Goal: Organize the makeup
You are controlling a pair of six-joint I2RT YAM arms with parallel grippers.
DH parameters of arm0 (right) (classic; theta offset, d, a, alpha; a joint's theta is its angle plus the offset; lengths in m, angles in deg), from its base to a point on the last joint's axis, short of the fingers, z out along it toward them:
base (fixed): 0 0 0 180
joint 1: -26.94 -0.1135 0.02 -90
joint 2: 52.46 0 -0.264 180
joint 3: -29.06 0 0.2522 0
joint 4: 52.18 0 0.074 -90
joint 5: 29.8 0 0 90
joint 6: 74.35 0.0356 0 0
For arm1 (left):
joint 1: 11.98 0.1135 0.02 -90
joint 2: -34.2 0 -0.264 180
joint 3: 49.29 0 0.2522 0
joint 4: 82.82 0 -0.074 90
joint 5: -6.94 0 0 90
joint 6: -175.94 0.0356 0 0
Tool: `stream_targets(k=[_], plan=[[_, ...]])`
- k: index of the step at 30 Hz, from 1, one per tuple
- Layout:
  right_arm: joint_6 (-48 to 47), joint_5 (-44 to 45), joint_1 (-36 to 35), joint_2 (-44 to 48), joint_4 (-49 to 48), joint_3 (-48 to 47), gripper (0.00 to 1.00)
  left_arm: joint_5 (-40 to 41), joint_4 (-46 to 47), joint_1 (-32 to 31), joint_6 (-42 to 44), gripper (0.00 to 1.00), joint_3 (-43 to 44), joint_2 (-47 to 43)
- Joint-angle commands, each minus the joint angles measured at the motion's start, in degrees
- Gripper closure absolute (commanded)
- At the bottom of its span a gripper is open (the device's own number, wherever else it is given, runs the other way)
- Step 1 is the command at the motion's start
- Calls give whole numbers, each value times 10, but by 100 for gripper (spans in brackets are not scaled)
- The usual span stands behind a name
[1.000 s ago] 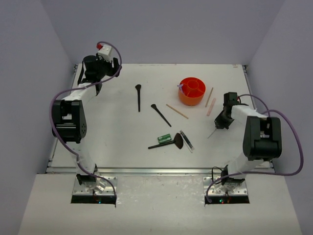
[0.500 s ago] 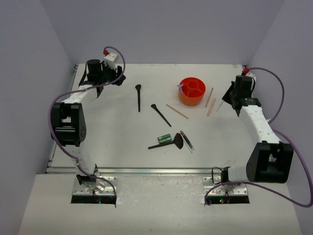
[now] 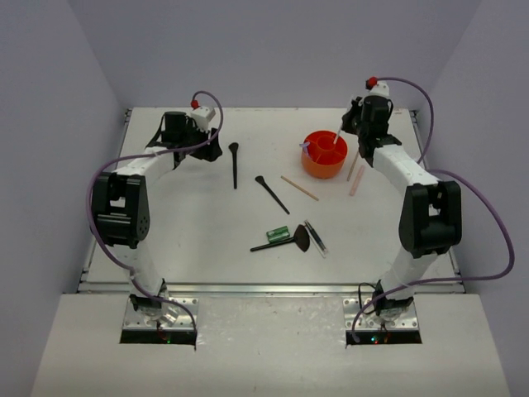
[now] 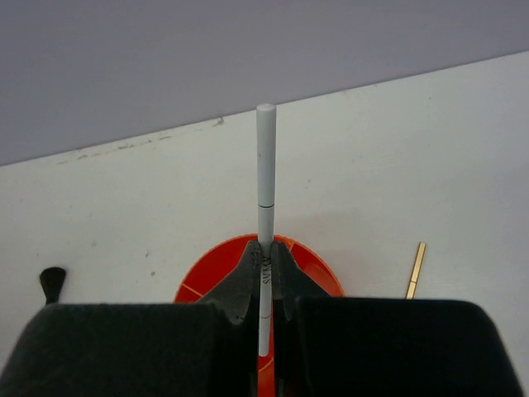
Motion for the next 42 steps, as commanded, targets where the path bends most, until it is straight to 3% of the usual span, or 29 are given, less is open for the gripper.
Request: stream_targets(k=[1, 16, 27, 42], plan=[[-1, 12, -12, -6, -34, 3, 100, 15, 0, 4, -12, 44, -2, -15], [4, 49, -20, 23, -108, 133, 100, 17, 3, 6, -5, 44, -6, -9], [-14, 18, -20, 21, -72, 26, 100, 9, 7, 6, -6, 43, -2, -7], [-18, 12, -24, 21, -66, 77, 100, 11, 15, 8, -6, 43, -6, -9]])
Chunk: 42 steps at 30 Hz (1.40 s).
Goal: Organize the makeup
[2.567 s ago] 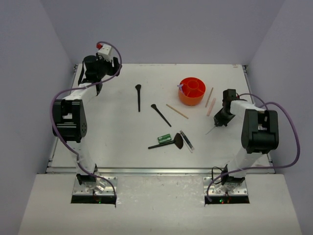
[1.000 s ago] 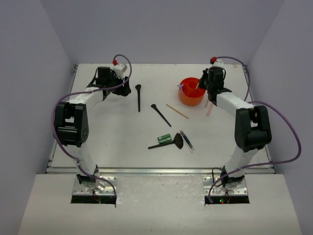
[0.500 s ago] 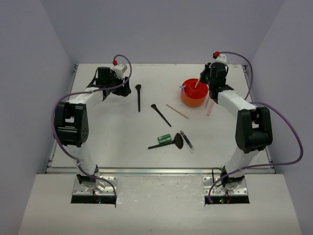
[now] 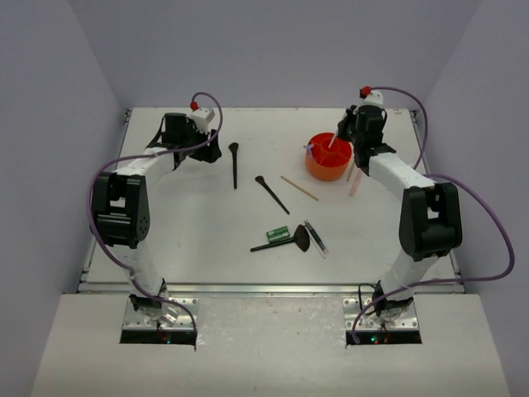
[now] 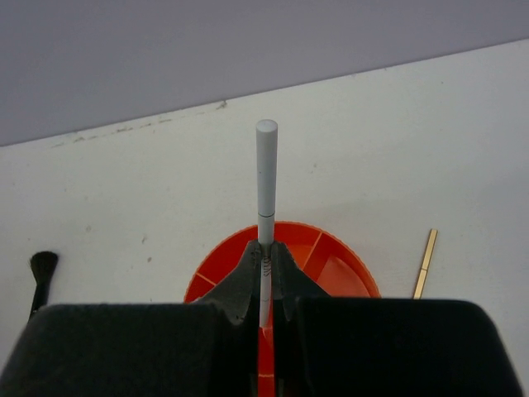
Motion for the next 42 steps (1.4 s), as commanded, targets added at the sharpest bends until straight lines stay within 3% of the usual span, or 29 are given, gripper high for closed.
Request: stream_targets(k=[1, 5, 11, 12, 17, 24, 29, 33, 37, 42], plan=[[-12, 0, -5, 12, -12, 20, 100, -4, 24, 5, 0, 43, 1, -8], [-16, -29, -5, -2, 20, 8, 97, -4, 22, 6, 2, 43, 3, -7], [-20, -58, -5, 2, 37, -5, 61, -2, 22, 6, 6, 43, 5, -8], [-22, -60, -5, 6, 43, -14, 52, -5, 22, 6, 6, 43, 5, -8], [-13, -29, 0, 26, 98, -50, 36, -18, 21, 8, 2, 42, 7, -9], [102, -29, 61, -49, 349, -199, 33, -22, 19, 10, -2, 41, 4, -11], [151, -61, 110, -125, 465, -275, 34, -21, 13, 10, -7, 41, -5, -16], [155, -33, 115, -173, 487, -302, 38, -22, 12, 10, -12, 41, -16, -22], [146, -9, 115, -240, 532, -356, 48, -18, 10, 10, -10, 41, -24, -28], [119, 23, 115, -286, 568, -409, 48, -20, 11, 11, -6, 41, -37, -35]])
